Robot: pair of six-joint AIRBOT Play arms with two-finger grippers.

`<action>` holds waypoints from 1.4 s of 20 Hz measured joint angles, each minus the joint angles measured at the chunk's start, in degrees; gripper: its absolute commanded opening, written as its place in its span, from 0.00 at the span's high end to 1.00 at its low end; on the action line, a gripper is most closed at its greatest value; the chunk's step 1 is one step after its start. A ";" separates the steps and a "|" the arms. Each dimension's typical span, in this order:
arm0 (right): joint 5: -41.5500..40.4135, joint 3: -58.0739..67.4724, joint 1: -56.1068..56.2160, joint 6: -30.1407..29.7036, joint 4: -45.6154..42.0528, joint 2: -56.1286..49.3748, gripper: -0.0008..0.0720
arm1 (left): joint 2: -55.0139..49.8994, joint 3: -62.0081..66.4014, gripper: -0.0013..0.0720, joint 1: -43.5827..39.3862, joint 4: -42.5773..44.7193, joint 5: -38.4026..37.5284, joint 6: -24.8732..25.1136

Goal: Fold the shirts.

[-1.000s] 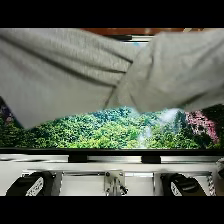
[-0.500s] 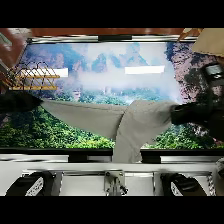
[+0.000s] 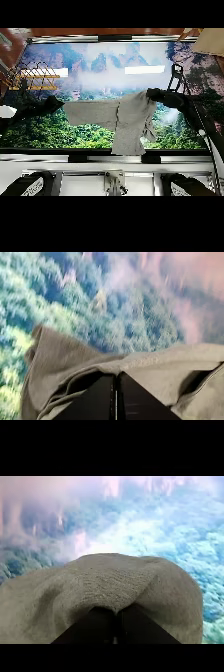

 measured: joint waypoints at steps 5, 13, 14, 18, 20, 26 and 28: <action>4.20 4.09 -0.20 1.55 5.53 -5.57 0.13 | -2.86 -0.57 0.01 0.28 -8.79 8.33 8.39; -28.85 6.95 -9.88 -13.66 3.50 2.21 0.15 | -4.59 4.94 0.03 8.02 6.86 -14.29 7.06; -33.77 6.38 -11.23 -15.98 4.50 2.69 0.15 | -5.62 5.01 0.03 8.17 9.62 -17.44 5.73; -45.40 1.36 -14.10 -22.75 9.70 3.69 0.15 | -12.02 4.96 0.03 5.07 13.68 -21.66 2.93; -47.89 -1.44 -14.73 -24.55 12.04 3.82 0.15 | -15.58 4.96 0.03 2.23 13.16 -19.82 2.43; -50.49 -6.71 -15.15 -26.29 16.24 3.93 0.12 | -22.53 5.35 0.85 -3.54 10.56 -13.73 1.88; -50.42 -8.83 -15.17 -26.49 17.49 3.69 0.12 | -23.15 5.95 0.94 -4.15 10.12 -13.09 2.29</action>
